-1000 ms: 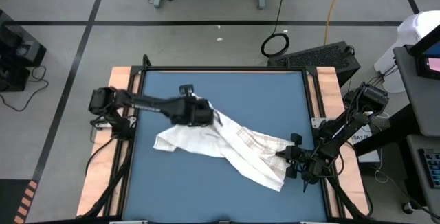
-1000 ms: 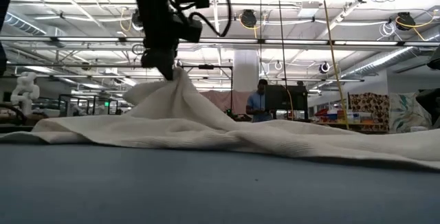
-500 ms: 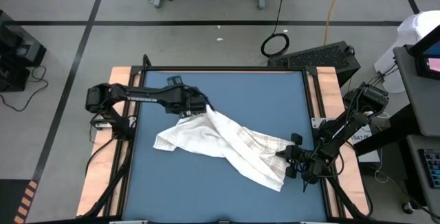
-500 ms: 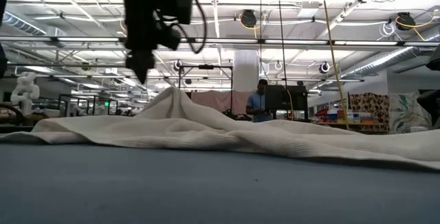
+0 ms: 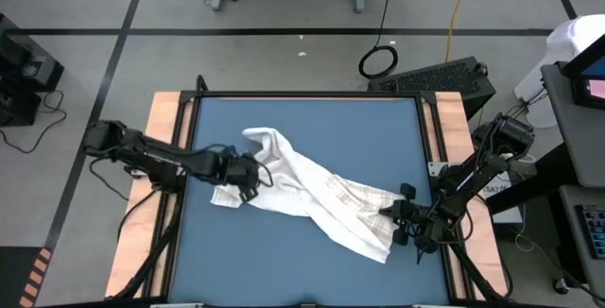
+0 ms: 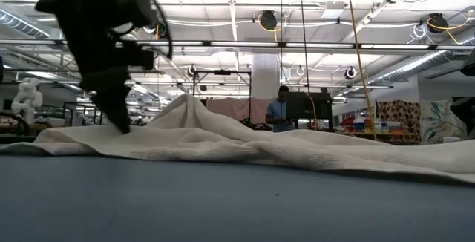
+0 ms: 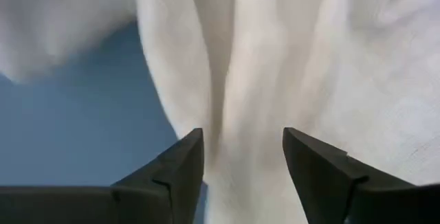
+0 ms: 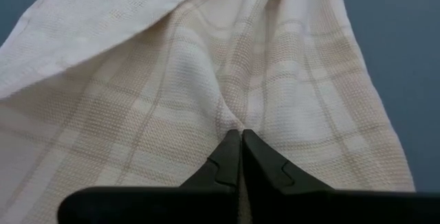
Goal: Roll towel into tight, uniform cylinder
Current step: Roll the white towel
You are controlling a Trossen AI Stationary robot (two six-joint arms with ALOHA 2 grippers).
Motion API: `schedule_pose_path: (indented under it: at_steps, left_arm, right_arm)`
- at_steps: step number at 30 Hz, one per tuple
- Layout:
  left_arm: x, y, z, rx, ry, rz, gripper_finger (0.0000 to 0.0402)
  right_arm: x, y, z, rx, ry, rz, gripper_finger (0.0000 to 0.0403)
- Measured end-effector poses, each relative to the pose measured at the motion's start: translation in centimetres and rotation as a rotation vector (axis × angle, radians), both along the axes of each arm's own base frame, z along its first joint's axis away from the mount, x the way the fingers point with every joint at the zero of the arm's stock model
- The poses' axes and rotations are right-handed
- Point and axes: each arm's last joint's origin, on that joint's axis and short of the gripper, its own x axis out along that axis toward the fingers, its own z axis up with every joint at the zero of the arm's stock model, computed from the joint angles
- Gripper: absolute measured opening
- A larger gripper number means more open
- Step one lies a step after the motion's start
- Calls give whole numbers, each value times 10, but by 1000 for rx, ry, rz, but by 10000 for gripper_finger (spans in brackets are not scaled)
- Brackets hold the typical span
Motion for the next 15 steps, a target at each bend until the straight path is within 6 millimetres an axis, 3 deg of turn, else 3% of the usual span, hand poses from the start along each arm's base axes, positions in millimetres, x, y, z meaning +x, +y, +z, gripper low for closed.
schedule_pose_path:
  at_steps: [6,12,15]
  left_arm:
    - [-15,-20,-17,-127,24,150,153]
    - [-15,-69,-3,-315,-24,109,18]
    - [-17,-89,5,-372,-45,107,20]
  right_arm:
    - [0,0,0,-6,-1,2,6]
    - [-1,0,0,-44,15,48,6]
    - [-2,1,0,-78,26,94,6]
